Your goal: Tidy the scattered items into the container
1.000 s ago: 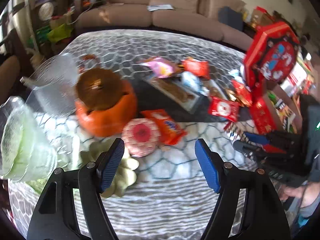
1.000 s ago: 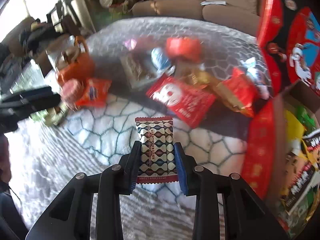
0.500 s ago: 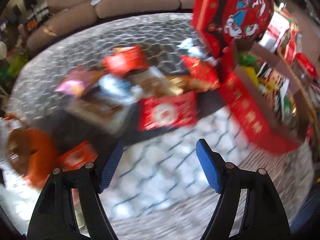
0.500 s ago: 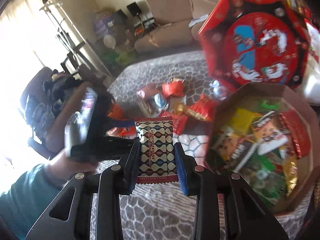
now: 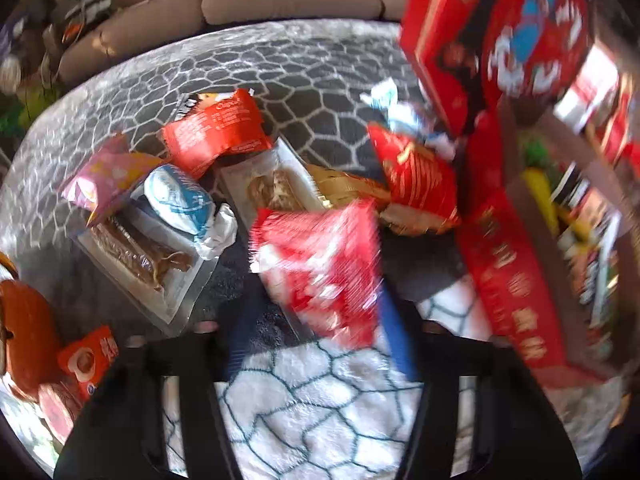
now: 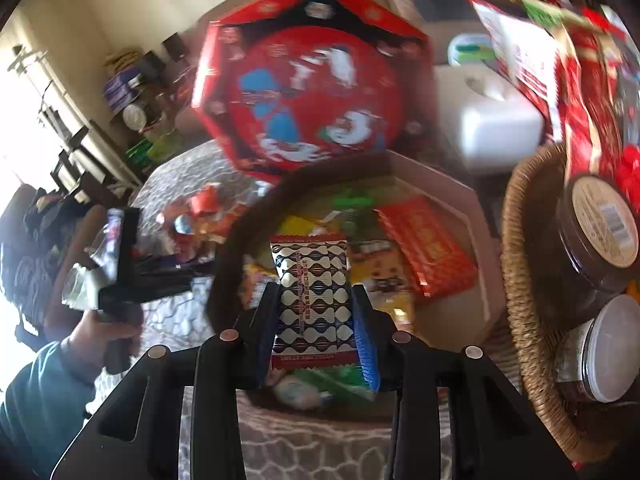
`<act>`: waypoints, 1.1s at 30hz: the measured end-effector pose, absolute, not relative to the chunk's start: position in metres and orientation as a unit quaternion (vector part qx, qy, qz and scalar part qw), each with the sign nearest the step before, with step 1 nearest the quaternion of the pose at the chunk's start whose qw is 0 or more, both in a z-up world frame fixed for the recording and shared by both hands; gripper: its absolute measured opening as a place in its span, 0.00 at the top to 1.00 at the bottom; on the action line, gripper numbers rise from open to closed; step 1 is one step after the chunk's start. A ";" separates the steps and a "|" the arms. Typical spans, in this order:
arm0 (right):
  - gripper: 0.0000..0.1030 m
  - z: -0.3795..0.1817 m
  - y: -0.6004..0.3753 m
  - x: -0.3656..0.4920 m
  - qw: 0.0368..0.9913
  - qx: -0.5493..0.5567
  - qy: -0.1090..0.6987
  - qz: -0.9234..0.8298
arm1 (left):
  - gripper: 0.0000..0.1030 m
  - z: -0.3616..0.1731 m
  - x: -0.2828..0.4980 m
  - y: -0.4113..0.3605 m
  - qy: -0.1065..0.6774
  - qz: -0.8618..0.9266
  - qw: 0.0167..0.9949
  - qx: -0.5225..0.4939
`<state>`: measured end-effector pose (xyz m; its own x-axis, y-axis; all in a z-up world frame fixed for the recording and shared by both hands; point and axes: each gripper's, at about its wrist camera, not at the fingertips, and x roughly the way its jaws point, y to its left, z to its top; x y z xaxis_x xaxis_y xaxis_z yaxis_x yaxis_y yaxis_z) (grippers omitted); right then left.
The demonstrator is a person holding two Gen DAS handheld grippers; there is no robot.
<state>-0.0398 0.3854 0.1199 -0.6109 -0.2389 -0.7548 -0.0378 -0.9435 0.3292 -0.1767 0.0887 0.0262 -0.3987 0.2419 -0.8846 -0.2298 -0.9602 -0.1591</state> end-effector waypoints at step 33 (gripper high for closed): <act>0.43 0.137 0.384 -0.036 0.084 0.428 -0.151 -0.887 | 0.33 0.122 -0.175 0.118 -0.080 0.845 0.216 -0.482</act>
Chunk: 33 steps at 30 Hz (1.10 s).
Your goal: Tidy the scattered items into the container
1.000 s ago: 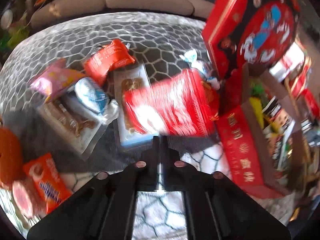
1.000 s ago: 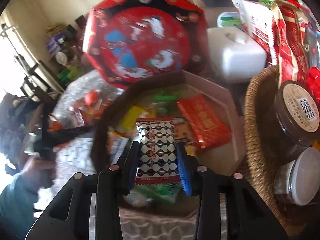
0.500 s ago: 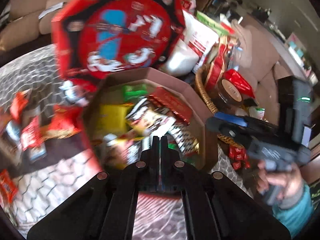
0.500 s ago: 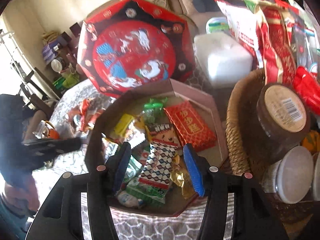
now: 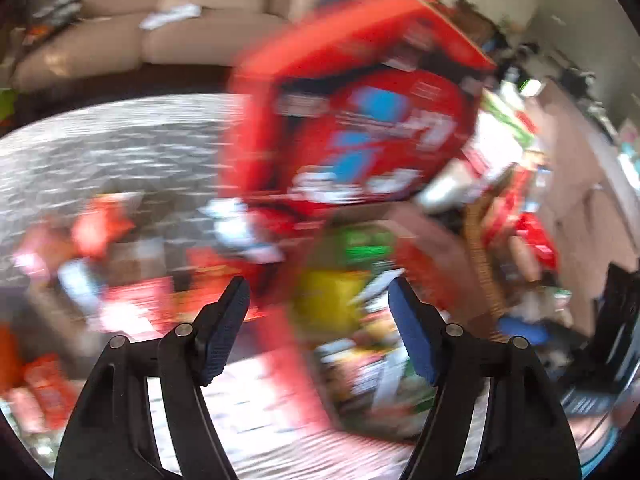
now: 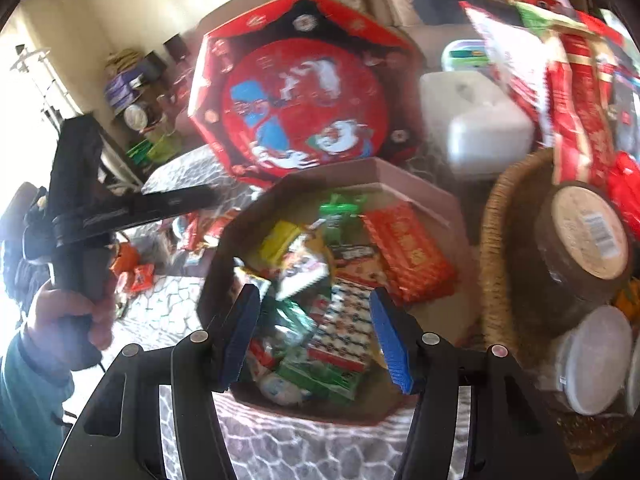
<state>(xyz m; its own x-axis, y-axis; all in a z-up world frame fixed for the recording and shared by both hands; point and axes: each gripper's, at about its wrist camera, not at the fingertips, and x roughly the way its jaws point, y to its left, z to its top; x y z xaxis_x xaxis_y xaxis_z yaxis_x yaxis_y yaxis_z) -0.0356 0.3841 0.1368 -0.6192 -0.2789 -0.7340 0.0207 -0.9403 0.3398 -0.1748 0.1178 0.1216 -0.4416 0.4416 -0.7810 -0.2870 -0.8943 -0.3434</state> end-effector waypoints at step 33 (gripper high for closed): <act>0.46 0.058 0.192 -0.244 0.151 0.583 0.077 -0.795 | 0.42 0.024 -0.202 0.058 0.065 0.860 0.228 -0.452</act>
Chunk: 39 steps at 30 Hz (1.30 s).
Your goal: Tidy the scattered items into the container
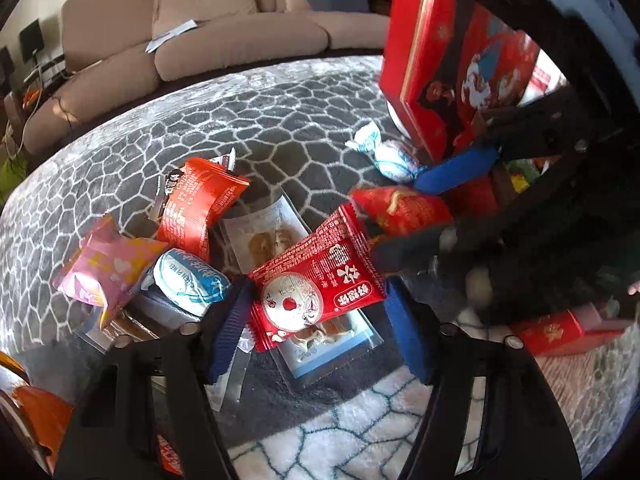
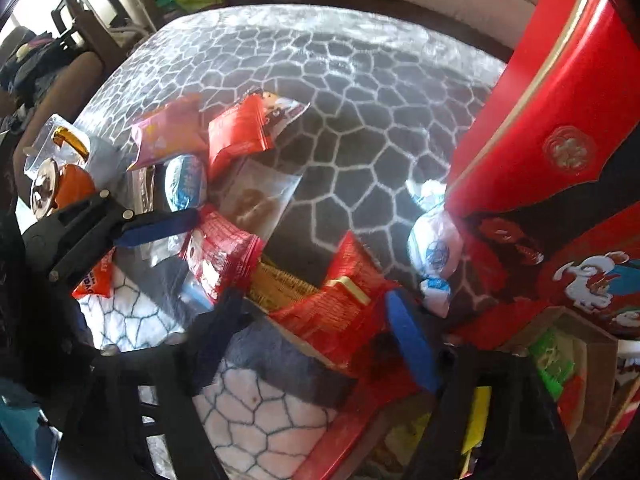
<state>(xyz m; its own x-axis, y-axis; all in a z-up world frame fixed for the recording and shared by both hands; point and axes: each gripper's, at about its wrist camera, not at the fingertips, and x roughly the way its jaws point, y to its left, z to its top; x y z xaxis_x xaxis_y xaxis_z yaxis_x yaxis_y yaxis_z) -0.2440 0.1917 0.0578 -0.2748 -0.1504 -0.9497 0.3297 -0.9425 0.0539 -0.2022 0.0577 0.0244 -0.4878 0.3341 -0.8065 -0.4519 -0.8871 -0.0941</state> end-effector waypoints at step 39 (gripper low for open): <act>0.40 0.089 0.159 -0.259 0.160 0.506 -0.020 -0.847 | 0.41 0.074 -0.152 -0.043 -0.170 0.864 0.135 -0.455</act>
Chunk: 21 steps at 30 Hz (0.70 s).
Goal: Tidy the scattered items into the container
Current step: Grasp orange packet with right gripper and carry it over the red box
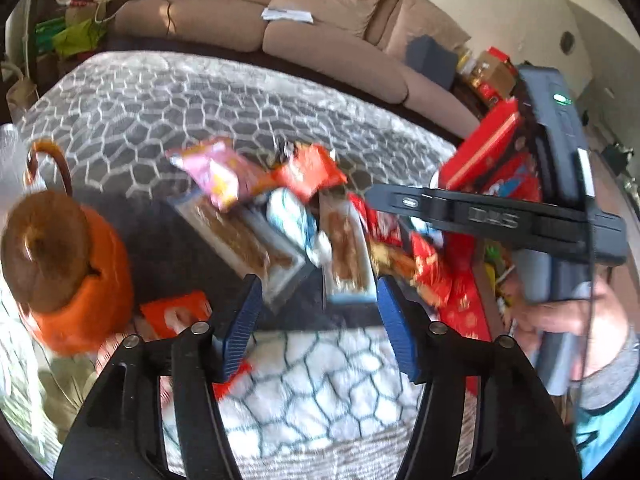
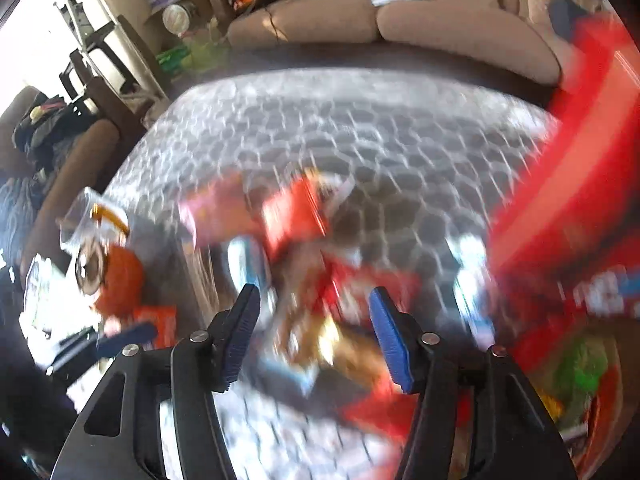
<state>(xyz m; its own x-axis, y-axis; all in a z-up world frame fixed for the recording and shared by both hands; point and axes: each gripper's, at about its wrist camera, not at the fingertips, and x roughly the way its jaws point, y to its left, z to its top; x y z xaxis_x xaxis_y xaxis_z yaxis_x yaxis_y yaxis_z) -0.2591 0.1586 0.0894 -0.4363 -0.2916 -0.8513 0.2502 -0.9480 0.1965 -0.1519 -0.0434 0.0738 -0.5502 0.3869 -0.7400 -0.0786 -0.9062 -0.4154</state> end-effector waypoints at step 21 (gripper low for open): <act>0.78 0.079 0.137 -0.289 0.156 0.500 -0.044 -0.851 | 0.39 0.095 -0.151 -0.031 -0.119 0.880 0.132 -0.441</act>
